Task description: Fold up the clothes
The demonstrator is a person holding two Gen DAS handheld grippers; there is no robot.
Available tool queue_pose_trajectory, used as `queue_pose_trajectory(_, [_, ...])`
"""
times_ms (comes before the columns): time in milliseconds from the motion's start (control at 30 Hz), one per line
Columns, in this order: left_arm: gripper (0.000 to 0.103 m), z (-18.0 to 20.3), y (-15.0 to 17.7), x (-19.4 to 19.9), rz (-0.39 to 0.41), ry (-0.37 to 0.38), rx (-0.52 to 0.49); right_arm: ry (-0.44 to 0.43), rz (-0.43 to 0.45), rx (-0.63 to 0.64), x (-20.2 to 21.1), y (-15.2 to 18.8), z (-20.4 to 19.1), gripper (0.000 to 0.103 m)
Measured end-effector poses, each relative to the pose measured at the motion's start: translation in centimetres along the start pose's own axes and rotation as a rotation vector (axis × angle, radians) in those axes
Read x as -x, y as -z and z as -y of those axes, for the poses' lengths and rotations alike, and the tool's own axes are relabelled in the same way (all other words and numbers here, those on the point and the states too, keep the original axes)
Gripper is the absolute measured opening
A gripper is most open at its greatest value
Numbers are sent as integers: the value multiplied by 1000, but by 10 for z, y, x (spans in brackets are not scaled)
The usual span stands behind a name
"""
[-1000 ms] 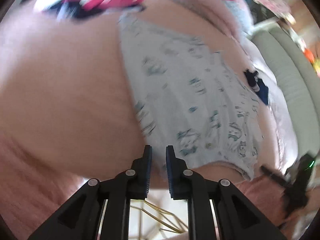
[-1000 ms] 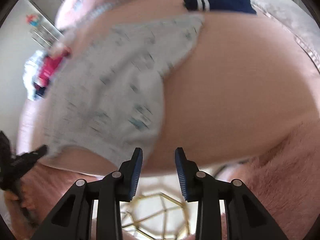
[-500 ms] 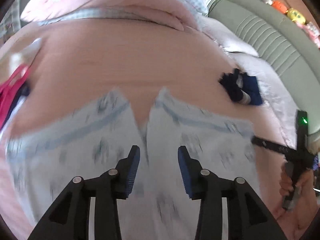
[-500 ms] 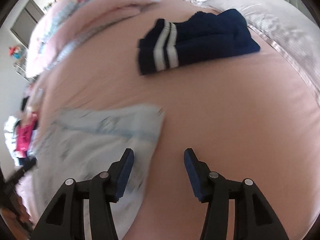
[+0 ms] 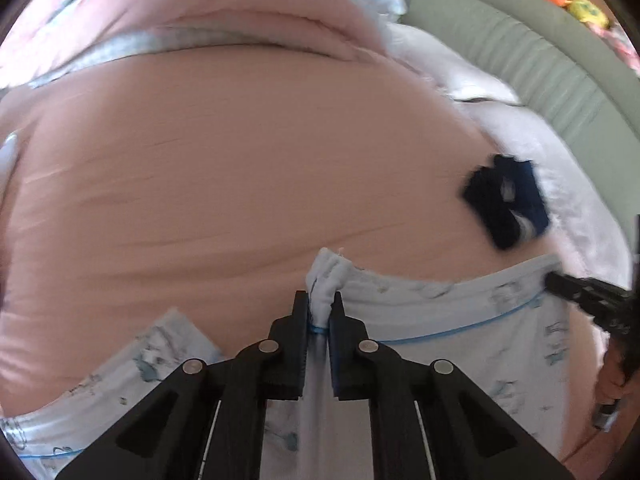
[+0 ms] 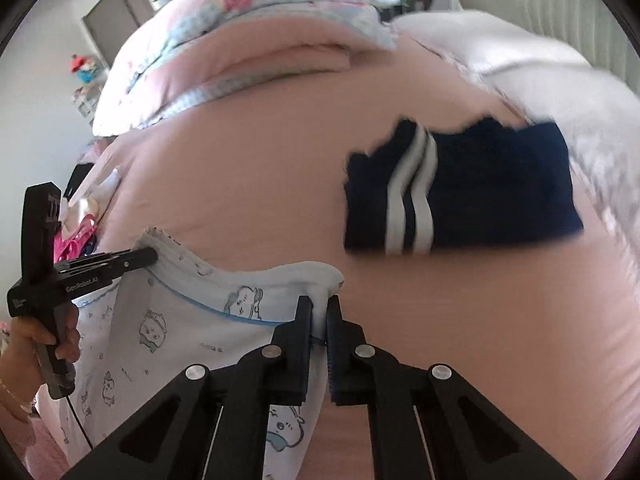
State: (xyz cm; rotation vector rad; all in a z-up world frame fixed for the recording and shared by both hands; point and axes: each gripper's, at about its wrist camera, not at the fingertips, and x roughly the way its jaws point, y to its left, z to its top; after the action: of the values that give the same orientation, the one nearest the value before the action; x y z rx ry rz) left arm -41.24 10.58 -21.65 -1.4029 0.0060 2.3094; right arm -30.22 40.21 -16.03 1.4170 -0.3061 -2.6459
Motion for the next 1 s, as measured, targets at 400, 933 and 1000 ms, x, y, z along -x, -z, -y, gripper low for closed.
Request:
queue_pose_trajectory(400, [22, 45, 66, 78, 7, 77, -161, -4, -34, -156, 61, 43, 12, 25])
queue_pose_trajectory(933, [38, 92, 216, 116, -30, -70, -134, 23, -218, 174, 69, 185, -136, 25])
queue_pose_trajectory(1000, [39, 86, 219, 111, -56, -149, -119, 33, -219, 180, 74, 188, -129, 25])
